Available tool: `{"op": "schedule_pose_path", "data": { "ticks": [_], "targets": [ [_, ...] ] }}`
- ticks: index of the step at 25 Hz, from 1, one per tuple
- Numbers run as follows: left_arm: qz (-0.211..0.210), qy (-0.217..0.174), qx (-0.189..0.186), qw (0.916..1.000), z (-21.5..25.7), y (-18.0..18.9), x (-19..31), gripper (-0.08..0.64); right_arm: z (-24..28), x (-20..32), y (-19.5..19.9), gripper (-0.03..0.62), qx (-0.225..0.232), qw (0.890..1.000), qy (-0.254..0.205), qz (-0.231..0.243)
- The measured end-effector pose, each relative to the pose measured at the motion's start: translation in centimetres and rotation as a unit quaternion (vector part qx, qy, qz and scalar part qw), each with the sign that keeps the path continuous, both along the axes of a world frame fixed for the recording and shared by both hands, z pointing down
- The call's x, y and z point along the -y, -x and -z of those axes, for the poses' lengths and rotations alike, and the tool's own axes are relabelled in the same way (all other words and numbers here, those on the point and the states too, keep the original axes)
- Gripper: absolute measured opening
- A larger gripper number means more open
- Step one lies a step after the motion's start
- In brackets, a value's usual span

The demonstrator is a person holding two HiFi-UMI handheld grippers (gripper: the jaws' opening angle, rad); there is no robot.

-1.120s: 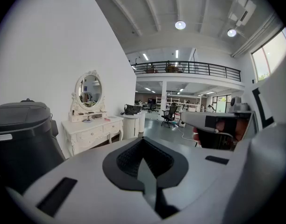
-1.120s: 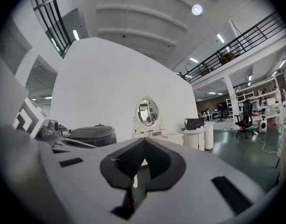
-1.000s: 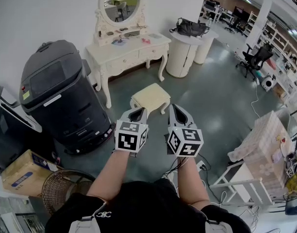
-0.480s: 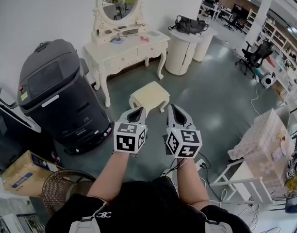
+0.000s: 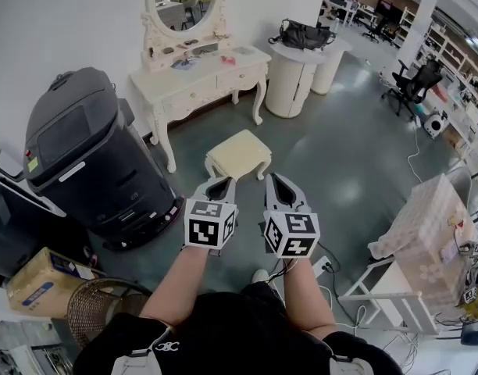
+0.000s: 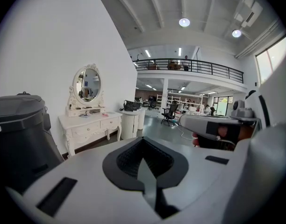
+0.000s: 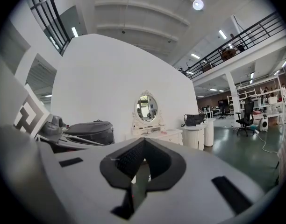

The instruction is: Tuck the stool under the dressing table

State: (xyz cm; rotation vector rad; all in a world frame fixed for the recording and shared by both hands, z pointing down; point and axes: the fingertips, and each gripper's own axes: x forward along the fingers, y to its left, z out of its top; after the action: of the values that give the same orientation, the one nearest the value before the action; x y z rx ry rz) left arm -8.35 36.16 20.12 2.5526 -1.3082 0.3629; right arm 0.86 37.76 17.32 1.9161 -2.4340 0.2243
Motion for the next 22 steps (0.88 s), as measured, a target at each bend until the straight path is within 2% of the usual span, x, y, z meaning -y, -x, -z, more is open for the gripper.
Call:
{"op": "schedule_pose_path", "data": {
  "ticks": [18,22],
  "targets": [
    [0.045,-0.002,0.02,0.9988,1.2,-12.1,9.8,-0.002,1.1,10.5,-11.6,0.008,0.006,0.998,0.002,0.06],
    [0.05,0.0,0.031,0.9982,0.5,-13.6,10.9,-0.002,0.9,11.9,-13.4,0.008,0.027,0.998,0.004,0.065]
  ]
}}
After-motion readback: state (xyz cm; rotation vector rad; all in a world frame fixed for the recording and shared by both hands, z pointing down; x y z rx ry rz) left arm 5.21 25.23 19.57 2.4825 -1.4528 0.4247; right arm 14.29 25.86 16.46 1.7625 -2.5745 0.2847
